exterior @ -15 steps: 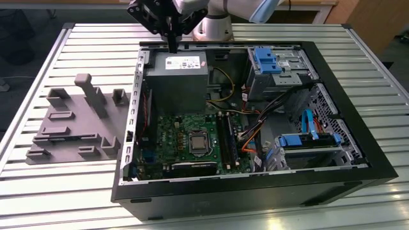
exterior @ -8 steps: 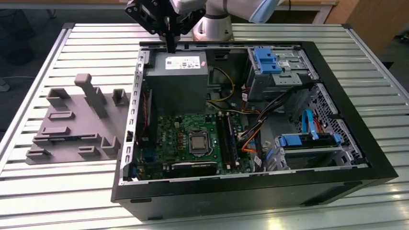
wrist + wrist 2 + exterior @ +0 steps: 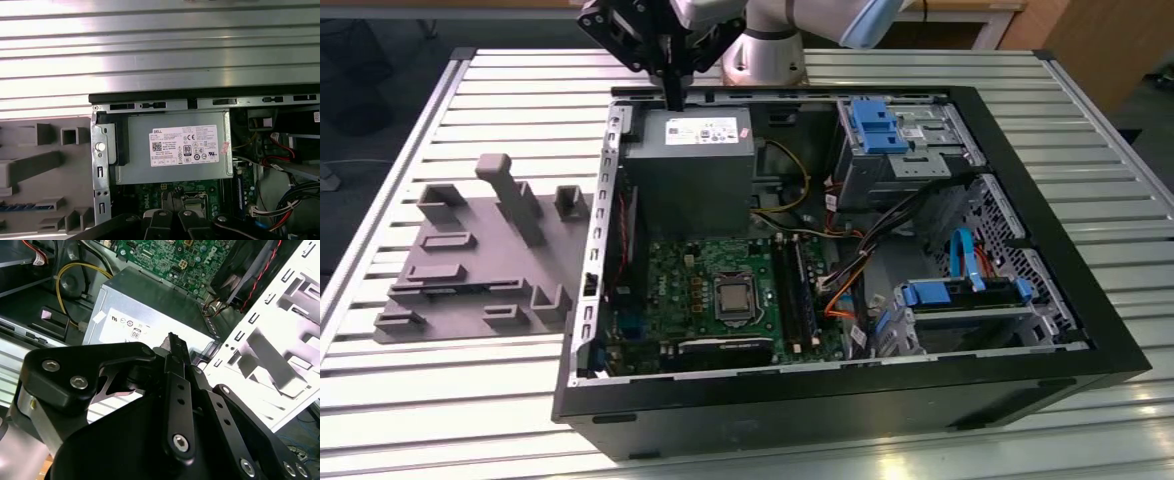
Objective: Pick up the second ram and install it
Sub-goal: 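Reach for the second ram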
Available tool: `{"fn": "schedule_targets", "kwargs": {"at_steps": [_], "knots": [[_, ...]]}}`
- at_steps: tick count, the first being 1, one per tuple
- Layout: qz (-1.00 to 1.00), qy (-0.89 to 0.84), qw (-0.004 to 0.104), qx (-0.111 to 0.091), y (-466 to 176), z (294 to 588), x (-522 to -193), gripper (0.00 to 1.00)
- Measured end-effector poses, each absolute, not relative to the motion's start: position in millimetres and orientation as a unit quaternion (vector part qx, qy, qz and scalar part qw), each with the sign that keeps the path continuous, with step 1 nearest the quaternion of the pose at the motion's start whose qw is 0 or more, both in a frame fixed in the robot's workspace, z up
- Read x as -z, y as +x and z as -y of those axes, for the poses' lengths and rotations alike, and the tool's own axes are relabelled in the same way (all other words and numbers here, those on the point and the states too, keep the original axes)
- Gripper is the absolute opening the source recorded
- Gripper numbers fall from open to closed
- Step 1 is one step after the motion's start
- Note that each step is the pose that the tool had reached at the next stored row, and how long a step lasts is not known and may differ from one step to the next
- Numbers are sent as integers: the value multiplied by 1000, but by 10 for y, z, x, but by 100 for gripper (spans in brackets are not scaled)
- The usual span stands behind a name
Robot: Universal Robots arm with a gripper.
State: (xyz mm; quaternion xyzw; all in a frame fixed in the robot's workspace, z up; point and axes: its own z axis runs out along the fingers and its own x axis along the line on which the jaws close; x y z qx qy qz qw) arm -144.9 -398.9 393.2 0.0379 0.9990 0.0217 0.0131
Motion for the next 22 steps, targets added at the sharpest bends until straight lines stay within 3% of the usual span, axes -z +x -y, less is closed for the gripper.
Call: {"fn": "schedule_targets", "kwargs": {"at_steps": [22], "knots": [[-999,38,13,-22,-1524,3989,-3928,13]]}}
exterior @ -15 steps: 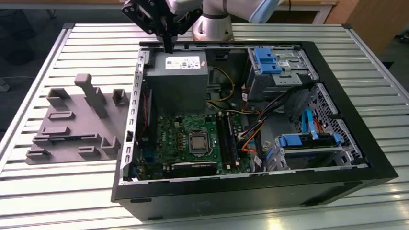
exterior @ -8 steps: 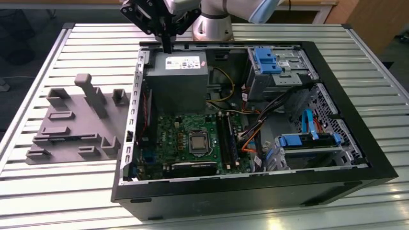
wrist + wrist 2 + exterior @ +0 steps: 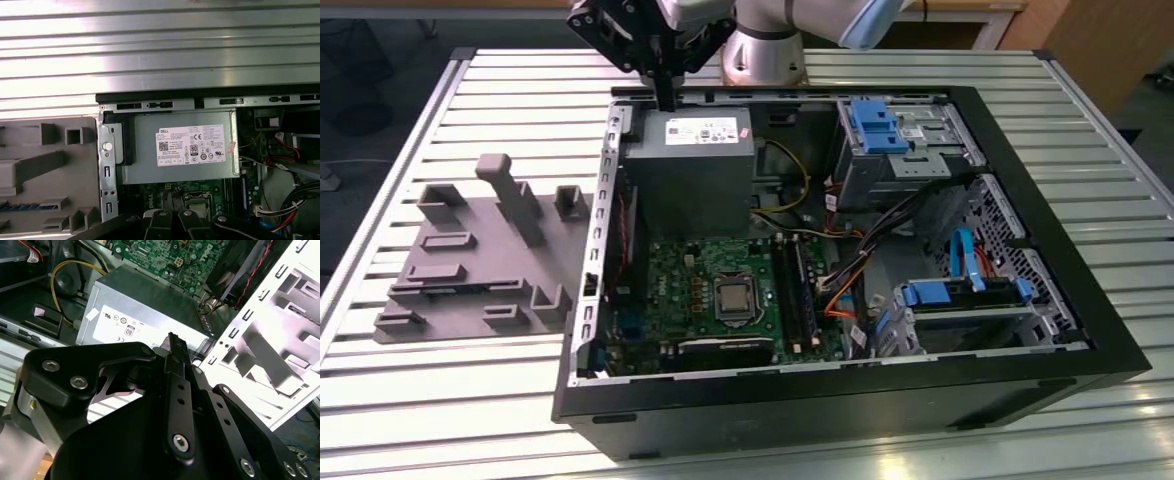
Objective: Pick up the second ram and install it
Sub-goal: 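Reach for the second ram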
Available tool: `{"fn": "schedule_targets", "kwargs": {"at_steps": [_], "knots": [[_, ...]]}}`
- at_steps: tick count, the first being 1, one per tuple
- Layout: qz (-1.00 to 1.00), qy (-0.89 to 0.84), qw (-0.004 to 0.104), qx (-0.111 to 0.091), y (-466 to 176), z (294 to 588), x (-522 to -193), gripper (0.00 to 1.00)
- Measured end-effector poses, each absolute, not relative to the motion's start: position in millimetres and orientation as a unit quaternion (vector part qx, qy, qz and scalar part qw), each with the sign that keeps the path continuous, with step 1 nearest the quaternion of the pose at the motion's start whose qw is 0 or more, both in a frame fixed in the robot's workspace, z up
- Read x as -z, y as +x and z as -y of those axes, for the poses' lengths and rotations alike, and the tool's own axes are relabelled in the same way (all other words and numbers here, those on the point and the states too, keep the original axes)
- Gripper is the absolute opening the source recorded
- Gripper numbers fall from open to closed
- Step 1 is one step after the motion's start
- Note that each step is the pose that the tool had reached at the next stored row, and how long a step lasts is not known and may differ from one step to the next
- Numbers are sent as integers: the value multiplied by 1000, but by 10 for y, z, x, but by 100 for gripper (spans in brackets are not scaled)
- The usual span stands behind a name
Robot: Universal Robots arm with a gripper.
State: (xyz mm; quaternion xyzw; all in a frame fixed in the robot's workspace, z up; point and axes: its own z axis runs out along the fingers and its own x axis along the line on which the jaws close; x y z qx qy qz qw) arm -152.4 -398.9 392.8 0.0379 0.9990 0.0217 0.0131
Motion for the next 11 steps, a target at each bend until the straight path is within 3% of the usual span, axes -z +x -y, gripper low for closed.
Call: {"fn": "schedule_targets", "kwargs": {"at_steps": [11], "knots": [[-999,38,13,-22,-1569,3989,-3924,13]]}}
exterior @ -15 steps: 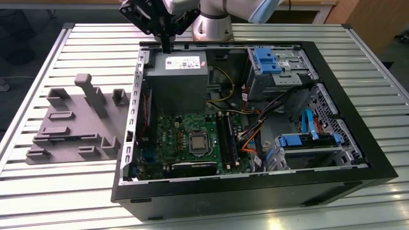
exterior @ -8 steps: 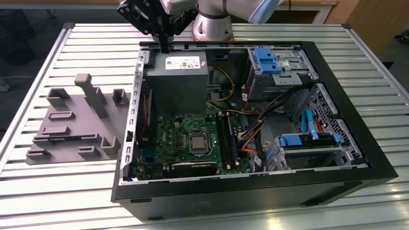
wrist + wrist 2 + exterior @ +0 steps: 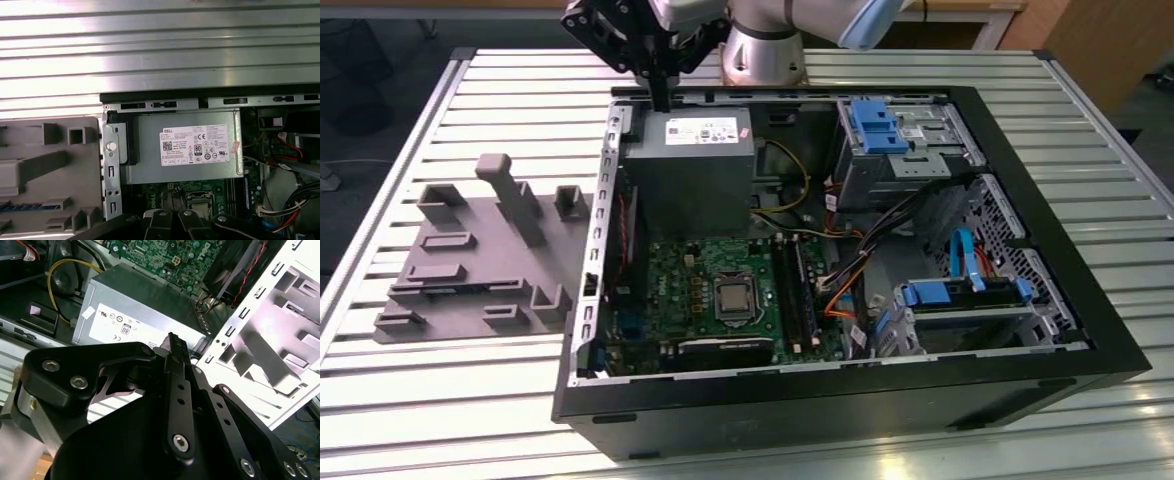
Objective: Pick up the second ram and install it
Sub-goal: 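Reach for the second ram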
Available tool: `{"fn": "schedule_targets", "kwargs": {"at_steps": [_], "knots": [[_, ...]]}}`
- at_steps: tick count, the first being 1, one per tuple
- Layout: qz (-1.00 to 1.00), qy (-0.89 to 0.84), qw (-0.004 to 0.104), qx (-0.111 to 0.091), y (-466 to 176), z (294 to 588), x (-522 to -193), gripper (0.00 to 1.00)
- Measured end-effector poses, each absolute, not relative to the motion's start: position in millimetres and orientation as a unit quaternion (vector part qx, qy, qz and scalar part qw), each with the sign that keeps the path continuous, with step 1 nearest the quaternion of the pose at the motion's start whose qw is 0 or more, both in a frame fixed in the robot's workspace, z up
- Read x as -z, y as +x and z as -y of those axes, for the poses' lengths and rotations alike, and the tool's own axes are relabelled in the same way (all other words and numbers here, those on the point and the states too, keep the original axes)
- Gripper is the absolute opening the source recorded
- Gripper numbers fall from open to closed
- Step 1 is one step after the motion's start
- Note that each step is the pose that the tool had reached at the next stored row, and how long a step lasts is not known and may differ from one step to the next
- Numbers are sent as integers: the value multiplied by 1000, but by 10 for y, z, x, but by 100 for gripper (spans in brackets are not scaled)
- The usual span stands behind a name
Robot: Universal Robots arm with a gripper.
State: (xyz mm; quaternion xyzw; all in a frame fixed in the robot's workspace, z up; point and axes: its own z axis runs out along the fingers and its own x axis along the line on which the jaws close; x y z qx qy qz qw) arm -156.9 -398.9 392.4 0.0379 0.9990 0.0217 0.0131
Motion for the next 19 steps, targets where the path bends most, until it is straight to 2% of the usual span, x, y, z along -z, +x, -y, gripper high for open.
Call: {"fn": "schedule_targets", "kwargs": {"at_steps": [19], "knots": [[-999,38,13,-22,-1638,3989,-3918,13]]}}
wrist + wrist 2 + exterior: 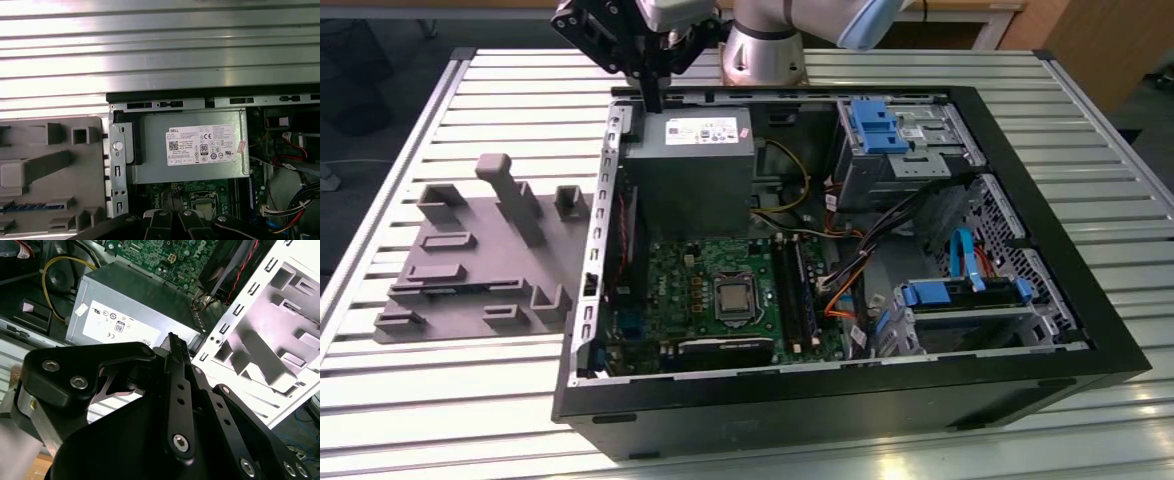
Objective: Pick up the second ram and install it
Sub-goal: 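Reach for the second ram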
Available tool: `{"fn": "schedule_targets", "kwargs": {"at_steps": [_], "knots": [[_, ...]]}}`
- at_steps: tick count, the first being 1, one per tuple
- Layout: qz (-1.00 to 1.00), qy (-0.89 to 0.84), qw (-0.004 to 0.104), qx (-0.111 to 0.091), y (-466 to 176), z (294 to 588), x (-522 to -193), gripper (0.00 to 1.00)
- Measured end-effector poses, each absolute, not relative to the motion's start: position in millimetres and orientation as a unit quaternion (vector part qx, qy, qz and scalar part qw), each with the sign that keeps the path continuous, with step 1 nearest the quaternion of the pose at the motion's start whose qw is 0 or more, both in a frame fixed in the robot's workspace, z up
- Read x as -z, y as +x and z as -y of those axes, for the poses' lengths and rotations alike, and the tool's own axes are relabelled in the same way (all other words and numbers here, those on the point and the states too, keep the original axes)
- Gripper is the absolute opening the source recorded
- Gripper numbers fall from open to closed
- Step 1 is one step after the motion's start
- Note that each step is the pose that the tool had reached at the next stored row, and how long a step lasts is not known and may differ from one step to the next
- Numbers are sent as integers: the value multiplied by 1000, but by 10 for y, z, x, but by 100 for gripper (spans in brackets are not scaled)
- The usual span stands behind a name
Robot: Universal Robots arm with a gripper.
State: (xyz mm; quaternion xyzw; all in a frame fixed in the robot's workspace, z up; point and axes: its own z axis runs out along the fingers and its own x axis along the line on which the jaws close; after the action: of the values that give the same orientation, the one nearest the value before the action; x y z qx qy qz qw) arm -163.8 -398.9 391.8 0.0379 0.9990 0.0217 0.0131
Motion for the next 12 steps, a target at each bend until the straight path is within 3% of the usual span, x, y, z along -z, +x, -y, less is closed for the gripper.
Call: {"fn": "schedule_targets", "kwargs": {"at_steps": [12], "knots": [[-999,38,13,-22,-1706,3990,-3917,13]]}}
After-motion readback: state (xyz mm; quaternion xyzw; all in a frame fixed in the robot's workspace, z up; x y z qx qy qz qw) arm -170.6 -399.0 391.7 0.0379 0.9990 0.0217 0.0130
